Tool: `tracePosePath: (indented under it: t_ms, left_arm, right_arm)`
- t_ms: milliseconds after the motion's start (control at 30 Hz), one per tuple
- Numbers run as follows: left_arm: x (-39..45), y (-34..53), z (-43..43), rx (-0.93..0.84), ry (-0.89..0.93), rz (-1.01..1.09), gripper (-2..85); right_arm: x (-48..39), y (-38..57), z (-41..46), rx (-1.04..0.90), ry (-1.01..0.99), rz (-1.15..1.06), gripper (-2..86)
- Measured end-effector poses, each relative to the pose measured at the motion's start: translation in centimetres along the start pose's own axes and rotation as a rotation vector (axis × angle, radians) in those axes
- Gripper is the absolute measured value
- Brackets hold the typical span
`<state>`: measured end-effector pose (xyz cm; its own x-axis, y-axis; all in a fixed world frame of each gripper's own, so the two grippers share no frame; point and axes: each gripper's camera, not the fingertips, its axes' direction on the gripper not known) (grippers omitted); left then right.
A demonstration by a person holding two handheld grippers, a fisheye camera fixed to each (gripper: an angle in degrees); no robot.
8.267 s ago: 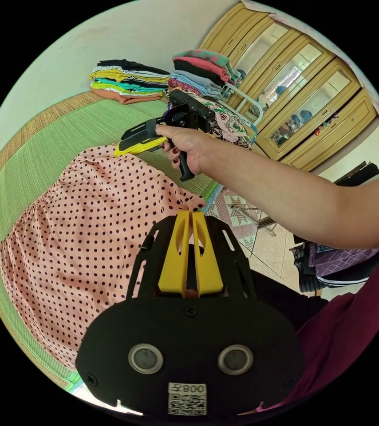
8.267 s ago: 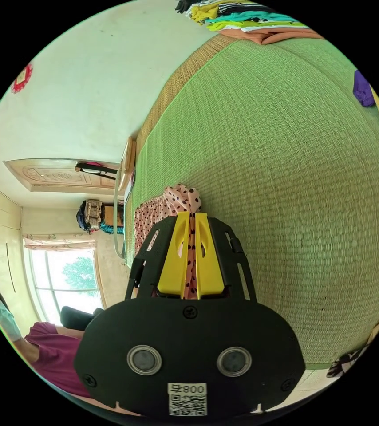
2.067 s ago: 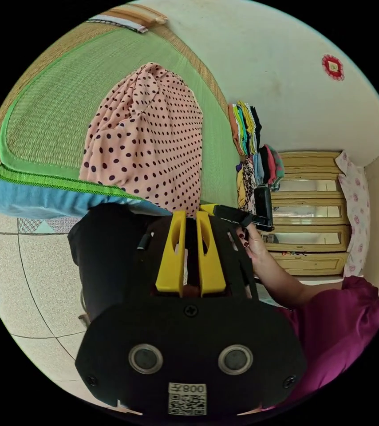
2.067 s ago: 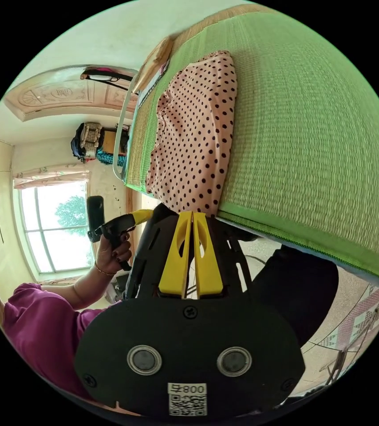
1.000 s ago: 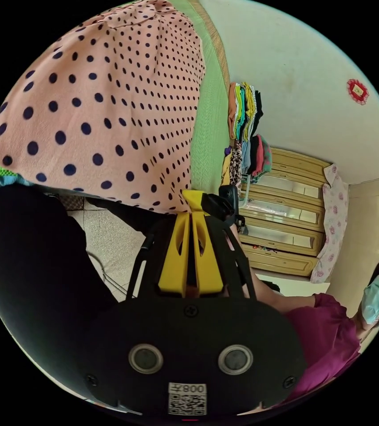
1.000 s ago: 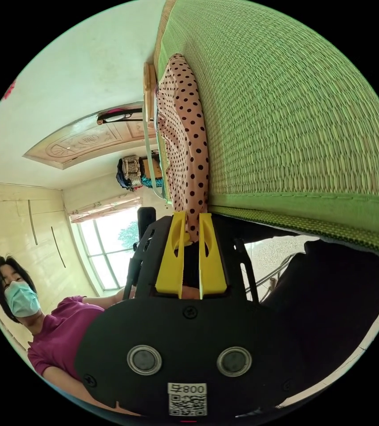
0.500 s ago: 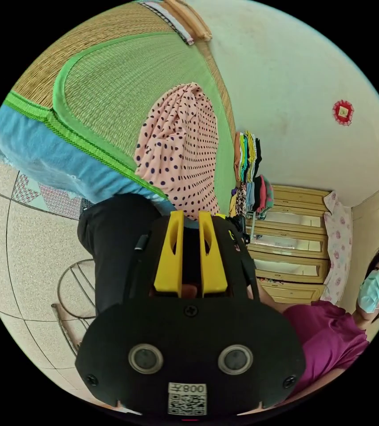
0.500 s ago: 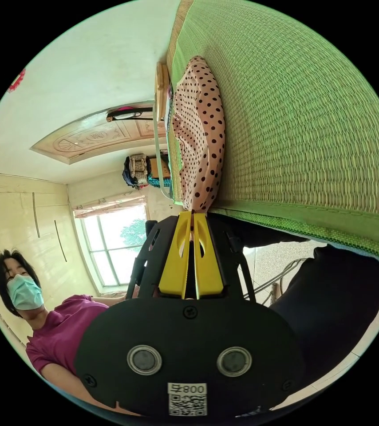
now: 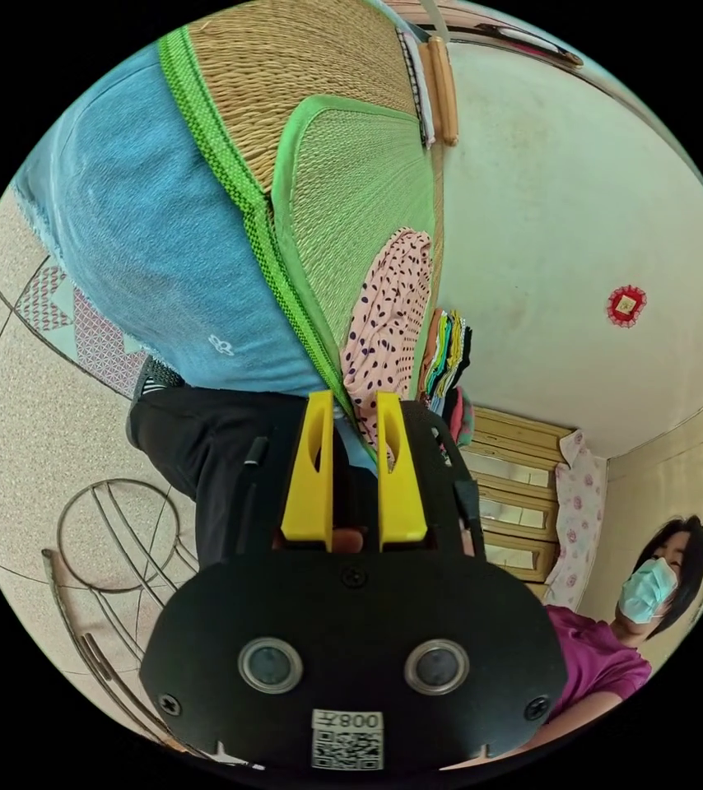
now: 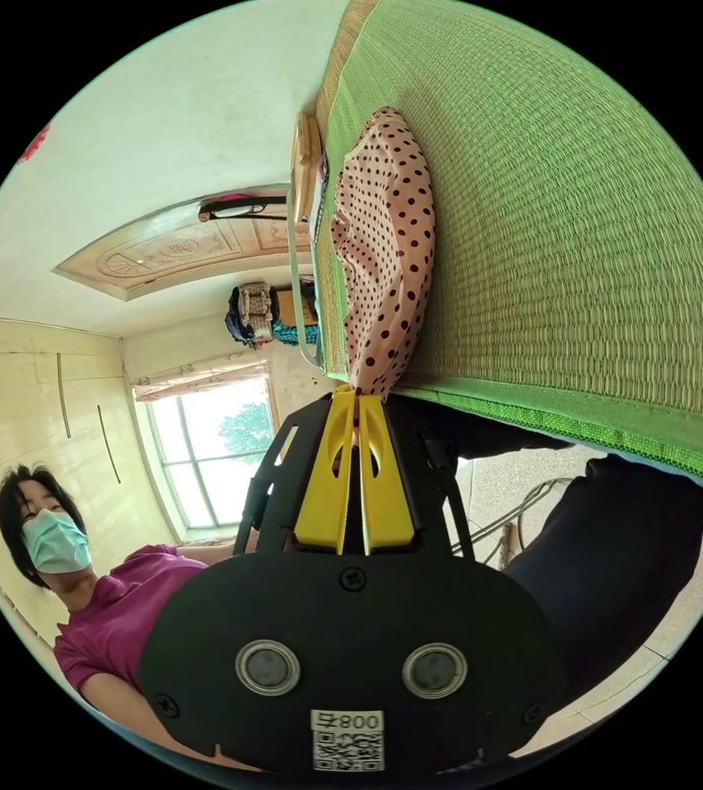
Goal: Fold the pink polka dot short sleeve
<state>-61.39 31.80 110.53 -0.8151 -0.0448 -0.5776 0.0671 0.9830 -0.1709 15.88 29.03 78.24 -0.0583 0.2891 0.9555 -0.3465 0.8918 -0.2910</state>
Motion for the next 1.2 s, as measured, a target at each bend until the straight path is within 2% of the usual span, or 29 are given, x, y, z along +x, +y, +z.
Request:
tracePosePath:
  t_ms: [367, 667, 1200]
  left_arm:
    - [0.6, 0.5, -1.8, -0.012, 0.096, -0.034, 7.5]
    - [2.7, 2.2, -3.5, -0.047, 0.090, 0.009, 2.2]
    - [3.6, 8.1, -5.1, -0.058, 0.101, -0.007, 1.5]
  right_arm:
    - [-0.5, 0.7, -0.3, 0.004, 0.009, -0.005, 0.2]
    - [0.2, 1.4, -0.4, 0.019, 0.014, 0.019, 0.3]
    - [3.6, 2.3, 2.3, 0.006, 0.100, 0.121, 1.7]
